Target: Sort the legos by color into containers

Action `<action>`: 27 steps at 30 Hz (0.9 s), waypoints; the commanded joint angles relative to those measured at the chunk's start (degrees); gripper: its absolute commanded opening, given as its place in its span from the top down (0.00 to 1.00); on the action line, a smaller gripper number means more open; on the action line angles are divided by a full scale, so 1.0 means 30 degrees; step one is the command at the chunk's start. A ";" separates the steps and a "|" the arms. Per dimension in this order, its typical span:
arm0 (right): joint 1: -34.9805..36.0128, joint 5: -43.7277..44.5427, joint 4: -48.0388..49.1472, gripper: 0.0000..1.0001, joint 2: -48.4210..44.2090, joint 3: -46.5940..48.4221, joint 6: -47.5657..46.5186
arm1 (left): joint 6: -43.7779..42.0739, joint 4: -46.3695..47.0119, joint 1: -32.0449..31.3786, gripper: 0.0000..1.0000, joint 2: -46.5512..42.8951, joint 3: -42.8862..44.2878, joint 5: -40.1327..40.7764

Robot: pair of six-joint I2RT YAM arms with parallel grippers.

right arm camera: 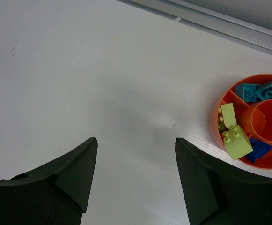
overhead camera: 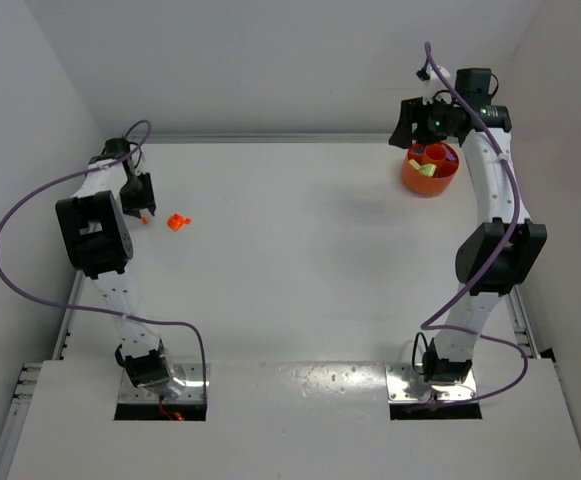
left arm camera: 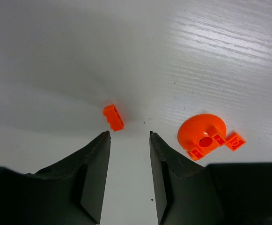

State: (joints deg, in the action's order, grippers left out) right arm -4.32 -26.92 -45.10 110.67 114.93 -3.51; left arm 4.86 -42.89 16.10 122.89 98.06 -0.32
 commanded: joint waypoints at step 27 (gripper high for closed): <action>0.0677 0.0828 0.0796 0.32 0.0551 0.0536 -0.0325 | 0.0986 0.0353 0.1166 0.61 0.1661 0.0243 -0.0715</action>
State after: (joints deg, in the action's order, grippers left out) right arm -3.01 -24.43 -45.06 112.38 114.93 -3.51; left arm 6.81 -42.57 17.85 126.56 98.50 -1.41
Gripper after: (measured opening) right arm 0.679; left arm 0.399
